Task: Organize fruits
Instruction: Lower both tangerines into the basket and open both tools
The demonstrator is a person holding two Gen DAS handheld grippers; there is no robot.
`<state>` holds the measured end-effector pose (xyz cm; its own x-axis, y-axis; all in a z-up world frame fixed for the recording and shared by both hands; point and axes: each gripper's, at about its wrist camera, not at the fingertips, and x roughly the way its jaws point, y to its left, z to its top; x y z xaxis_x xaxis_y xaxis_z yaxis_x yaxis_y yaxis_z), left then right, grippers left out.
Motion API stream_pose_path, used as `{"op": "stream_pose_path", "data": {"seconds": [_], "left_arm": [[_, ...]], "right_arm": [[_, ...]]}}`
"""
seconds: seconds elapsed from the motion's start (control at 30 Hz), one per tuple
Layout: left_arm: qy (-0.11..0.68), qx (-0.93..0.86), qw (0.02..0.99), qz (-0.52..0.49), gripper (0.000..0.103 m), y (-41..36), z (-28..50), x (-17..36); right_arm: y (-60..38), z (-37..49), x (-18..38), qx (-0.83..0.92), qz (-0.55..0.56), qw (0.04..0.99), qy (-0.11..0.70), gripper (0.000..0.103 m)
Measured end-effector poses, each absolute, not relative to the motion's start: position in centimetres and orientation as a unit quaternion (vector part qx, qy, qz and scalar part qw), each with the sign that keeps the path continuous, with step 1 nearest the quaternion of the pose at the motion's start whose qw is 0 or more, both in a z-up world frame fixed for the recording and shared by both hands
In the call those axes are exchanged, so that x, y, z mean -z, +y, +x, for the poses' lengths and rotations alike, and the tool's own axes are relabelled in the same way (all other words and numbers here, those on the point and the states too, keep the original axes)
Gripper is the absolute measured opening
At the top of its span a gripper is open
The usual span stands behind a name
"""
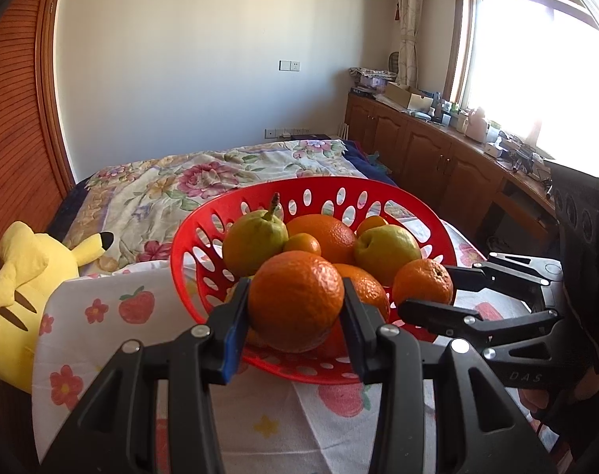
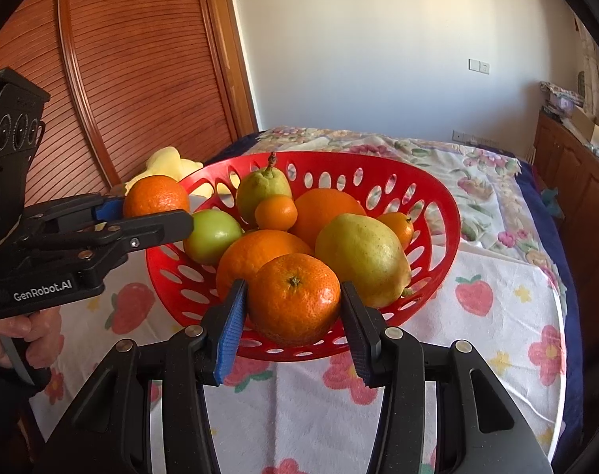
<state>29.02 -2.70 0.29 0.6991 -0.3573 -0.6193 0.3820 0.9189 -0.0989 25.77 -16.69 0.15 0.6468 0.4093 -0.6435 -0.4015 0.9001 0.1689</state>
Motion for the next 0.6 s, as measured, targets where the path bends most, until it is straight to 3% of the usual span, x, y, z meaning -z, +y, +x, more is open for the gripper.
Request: {"op": "stream_pose_path", "data": {"seconds": [0.6], "left_arm": [[0.342,0.193,0.919,0.023,0.045,-3.9,30.7,0.6]], "right_arm": [[-16.9,25.5,-0.2,-0.225,0.010,0.911,0.346,0.056]]}}
